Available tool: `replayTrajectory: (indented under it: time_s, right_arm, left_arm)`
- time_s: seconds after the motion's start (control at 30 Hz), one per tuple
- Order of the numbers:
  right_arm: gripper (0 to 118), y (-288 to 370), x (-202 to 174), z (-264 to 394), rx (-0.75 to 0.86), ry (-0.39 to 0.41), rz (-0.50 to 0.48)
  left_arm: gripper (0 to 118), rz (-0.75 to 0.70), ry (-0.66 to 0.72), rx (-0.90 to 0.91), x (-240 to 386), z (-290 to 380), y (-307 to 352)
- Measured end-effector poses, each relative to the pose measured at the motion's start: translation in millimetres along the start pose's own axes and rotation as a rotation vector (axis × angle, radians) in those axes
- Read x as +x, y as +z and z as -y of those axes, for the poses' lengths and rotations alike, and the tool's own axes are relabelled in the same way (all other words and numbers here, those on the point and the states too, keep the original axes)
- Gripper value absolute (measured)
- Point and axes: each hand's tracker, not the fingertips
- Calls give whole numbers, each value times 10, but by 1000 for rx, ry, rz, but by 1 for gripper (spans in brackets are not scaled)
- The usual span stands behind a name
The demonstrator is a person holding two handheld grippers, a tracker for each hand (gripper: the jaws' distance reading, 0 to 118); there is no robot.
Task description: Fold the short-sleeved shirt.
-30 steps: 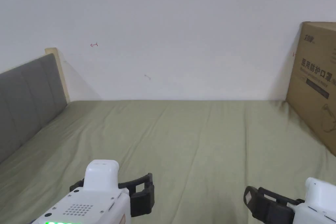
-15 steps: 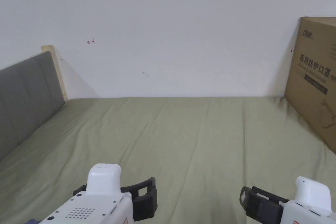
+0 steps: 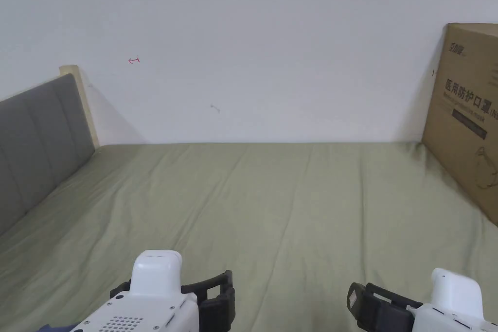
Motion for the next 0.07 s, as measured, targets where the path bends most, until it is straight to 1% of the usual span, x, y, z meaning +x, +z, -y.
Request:
replayTrajectory:
  time_s: [0.07]
  right_arm:
    - [113,-13,-13,8,0,-9,3]
  left_arm:
    - [100,1,5,-5,-2,4,-18]
